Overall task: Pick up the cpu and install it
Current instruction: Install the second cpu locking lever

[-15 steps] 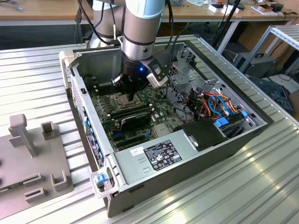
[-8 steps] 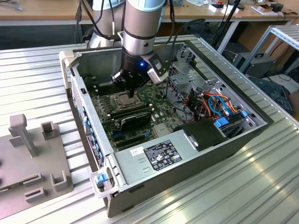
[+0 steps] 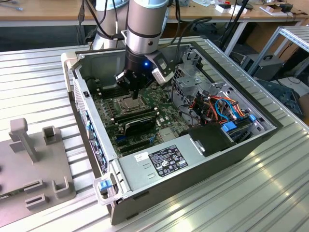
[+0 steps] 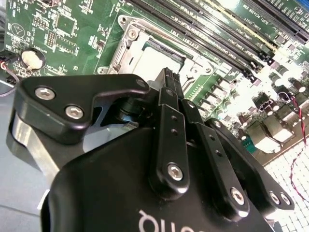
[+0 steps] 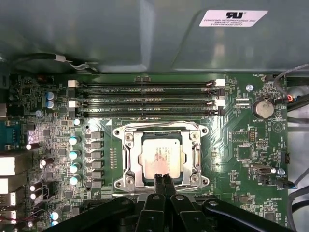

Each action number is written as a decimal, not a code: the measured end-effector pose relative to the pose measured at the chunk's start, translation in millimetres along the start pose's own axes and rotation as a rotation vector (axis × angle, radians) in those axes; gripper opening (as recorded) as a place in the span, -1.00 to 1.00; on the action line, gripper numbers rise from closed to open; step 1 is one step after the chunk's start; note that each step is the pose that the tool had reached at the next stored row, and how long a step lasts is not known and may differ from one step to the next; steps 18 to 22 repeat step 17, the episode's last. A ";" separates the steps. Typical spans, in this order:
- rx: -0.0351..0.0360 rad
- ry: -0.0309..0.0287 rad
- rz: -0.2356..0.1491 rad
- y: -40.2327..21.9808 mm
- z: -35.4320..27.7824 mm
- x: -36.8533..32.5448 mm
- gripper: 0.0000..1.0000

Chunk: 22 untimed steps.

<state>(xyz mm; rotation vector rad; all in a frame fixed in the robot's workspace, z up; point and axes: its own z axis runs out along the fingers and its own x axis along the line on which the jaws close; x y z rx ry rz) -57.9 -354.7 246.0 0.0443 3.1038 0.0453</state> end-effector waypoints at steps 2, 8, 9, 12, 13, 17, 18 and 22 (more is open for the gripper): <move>0.0004 0.0000 0.000 0.5 -2.6 -0.1 -0.79; 0.0018 0.0000 0.000 1.4 -10.2 -0.3 -0.79; 0.0029 0.0001 0.000 2.8 -10.4 -0.2 -0.79; 0.0033 0.0001 0.000 3.7 -10.4 -0.3 -0.79; 0.0033 0.0000 0.000 3.8 -10.4 -0.3 -0.79; 0.0033 0.0000 0.000 4.3 -10.4 -0.3 -0.79; 0.0033 0.0000 0.000 4.3 -10.4 -0.3 -0.79; 0.0033 0.0000 0.000 4.3 -10.4 -0.3 -0.79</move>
